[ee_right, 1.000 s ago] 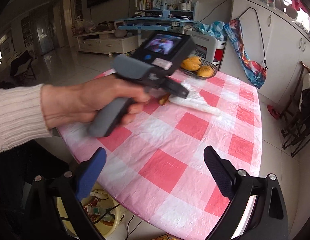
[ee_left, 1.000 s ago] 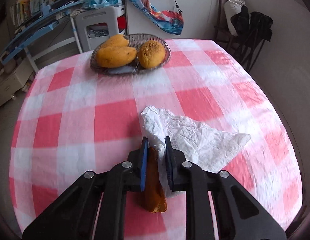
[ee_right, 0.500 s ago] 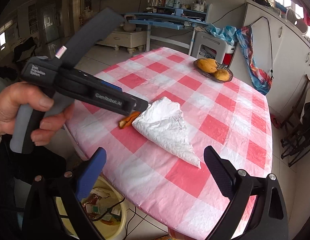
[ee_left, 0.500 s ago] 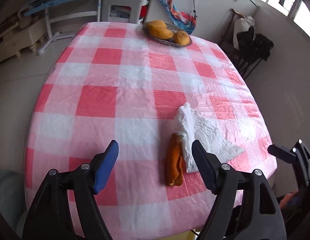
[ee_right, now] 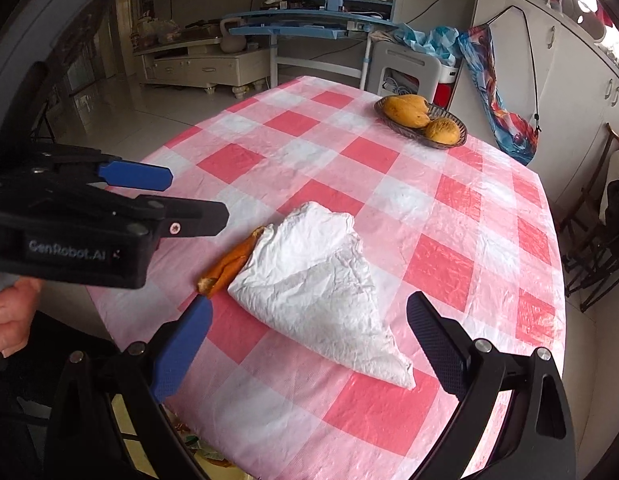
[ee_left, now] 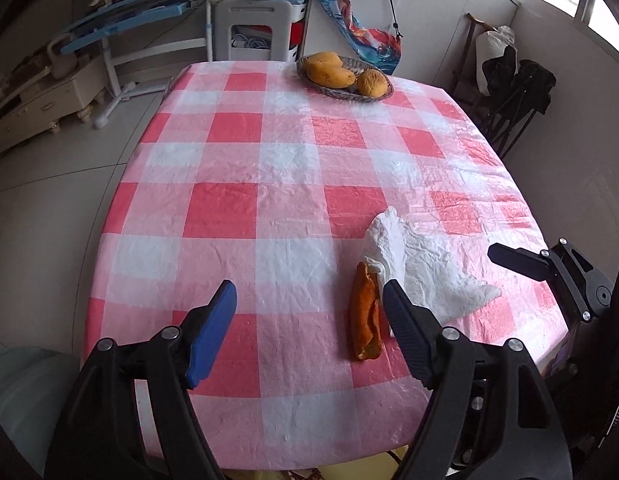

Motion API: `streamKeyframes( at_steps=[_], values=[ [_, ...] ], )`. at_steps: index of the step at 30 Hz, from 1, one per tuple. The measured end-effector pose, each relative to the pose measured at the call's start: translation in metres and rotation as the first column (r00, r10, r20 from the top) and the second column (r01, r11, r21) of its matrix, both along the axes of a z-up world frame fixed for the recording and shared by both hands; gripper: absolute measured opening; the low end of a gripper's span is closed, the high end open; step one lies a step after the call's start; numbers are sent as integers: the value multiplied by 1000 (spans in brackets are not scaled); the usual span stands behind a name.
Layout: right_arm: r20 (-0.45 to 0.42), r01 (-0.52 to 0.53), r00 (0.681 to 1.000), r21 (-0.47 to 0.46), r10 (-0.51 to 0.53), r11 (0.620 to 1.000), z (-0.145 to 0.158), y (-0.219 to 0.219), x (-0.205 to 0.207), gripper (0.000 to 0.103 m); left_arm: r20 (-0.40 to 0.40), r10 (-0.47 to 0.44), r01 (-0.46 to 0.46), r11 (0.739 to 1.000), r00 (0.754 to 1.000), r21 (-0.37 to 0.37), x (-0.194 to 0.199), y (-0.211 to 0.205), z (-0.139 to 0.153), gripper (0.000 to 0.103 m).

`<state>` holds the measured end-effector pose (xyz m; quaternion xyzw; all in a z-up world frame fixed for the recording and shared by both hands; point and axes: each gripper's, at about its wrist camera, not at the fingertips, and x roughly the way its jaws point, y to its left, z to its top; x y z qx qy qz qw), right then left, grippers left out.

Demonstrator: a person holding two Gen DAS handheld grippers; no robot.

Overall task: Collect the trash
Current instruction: 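Grasp the orange peel with the left tool while the right tool grasps the white plastic bag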

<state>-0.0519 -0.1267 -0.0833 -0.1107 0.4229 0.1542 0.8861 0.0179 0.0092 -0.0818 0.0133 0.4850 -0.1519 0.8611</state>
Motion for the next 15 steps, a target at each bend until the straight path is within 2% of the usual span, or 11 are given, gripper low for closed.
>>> streamKeyframes(
  at_steps=[1, 2, 3, 5, 6, 9, 15],
  values=[
    [-18, -3, 1000, -2, 3, 1000, -4, 0, 2, 84, -1, 0, 0, 1000, 1000, 14, 1, -1, -2, 72],
    [-38, -10, 999, -2, 9, 1000, -8, 0, 4, 74, -2, -1, 1, 1000, 1000, 25, 3, -2, -3, 72],
    [-58, -18, 998, -4, 18, 1000, -12, -1, 5, 58, -5, -3, 3, 1000, 1000, 25, 4, -2, -4, 72],
    [-61, -27, 998, -2, 27, 1000, -13, -3, 3, 39, -9, -12, 12, 1000, 1000, 14, 5, -5, -4, 72],
    [-60, -31, 998, -11, 30, 999, -12, -4, 1, 24, -10, -19, 19, 1000, 1000, 15, 6, -7, -5, 72],
    [-61, -19, 998, -1, 19, 1000, -11, -14, -3, 12, -18, -44, 44, 999, 999, 31, 4, -16, -10, 72],
    [-43, 18, 999, 13, -17, 1000, -4, -35, -11, 7, -25, -94, 96, 990, 995, 104, -2, -42, -28, 72]
  ],
)
